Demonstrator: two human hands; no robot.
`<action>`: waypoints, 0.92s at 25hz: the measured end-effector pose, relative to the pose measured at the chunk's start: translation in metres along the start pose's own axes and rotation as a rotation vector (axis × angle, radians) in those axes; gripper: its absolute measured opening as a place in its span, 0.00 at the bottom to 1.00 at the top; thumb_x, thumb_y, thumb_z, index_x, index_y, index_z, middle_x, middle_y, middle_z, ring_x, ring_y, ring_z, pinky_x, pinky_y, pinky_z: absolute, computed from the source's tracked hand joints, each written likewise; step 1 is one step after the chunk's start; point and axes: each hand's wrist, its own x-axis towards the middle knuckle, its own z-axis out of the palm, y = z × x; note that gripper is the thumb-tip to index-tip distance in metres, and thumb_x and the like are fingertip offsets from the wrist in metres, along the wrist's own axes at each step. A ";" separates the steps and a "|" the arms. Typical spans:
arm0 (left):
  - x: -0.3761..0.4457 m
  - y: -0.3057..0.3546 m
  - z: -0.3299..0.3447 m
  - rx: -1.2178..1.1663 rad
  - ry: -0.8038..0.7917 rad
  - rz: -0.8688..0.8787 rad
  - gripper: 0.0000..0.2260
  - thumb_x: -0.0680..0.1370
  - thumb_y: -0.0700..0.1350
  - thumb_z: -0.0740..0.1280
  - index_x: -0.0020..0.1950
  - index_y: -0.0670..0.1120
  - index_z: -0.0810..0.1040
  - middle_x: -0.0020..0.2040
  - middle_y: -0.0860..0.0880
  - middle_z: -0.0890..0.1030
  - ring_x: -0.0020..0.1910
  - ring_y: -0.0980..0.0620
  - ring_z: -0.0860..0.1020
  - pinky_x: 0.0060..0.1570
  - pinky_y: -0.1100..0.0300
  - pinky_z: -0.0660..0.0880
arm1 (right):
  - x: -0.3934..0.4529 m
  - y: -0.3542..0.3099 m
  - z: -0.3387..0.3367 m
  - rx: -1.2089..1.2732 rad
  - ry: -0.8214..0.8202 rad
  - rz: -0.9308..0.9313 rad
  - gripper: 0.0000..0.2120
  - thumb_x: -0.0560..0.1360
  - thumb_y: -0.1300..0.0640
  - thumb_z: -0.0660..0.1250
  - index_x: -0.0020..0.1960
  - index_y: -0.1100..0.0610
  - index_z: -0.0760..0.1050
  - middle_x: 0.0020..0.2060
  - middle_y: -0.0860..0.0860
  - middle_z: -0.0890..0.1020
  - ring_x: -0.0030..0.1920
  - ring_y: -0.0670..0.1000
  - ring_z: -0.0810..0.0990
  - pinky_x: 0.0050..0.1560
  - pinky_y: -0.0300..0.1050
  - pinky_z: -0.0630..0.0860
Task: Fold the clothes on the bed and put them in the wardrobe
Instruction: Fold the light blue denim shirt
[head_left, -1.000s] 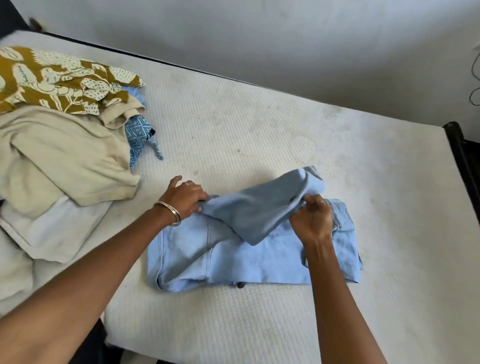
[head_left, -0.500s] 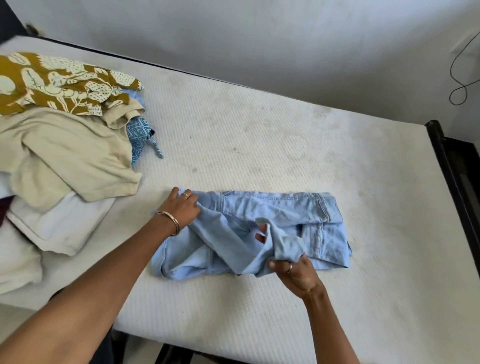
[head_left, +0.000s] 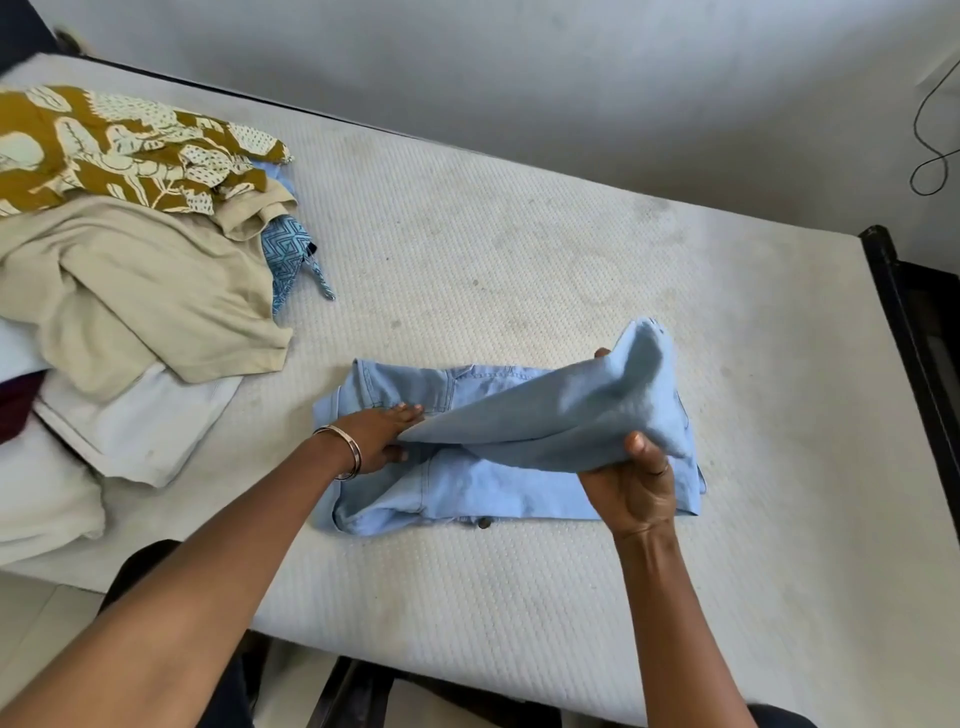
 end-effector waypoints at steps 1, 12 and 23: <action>-0.001 0.000 0.001 -0.056 0.017 0.012 0.29 0.81 0.46 0.60 0.79 0.51 0.49 0.79 0.52 0.52 0.77 0.50 0.54 0.74 0.55 0.57 | 0.003 -0.005 0.003 0.004 0.003 -0.010 0.38 0.57 0.59 0.83 0.65 0.58 0.76 0.58 0.54 0.81 0.62 0.55 0.79 0.64 0.54 0.75; -0.022 0.009 -0.009 -0.661 0.764 0.071 0.12 0.71 0.29 0.69 0.51 0.40 0.84 0.46 0.52 0.84 0.48 0.61 0.80 0.52 0.70 0.74 | 0.022 -0.051 -0.015 0.027 0.147 -0.321 0.25 0.65 0.59 0.79 0.59 0.62 0.77 0.54 0.57 0.83 0.60 0.56 0.80 0.64 0.52 0.74; 0.019 0.010 -0.022 -0.422 0.413 -0.119 0.11 0.80 0.44 0.64 0.59 0.40 0.78 0.34 0.46 0.78 0.38 0.51 0.79 0.38 0.61 0.69 | 0.055 -0.068 -0.078 0.026 0.400 -0.354 0.24 0.70 0.62 0.73 0.65 0.60 0.74 0.52 0.54 0.83 0.55 0.55 0.82 0.61 0.51 0.76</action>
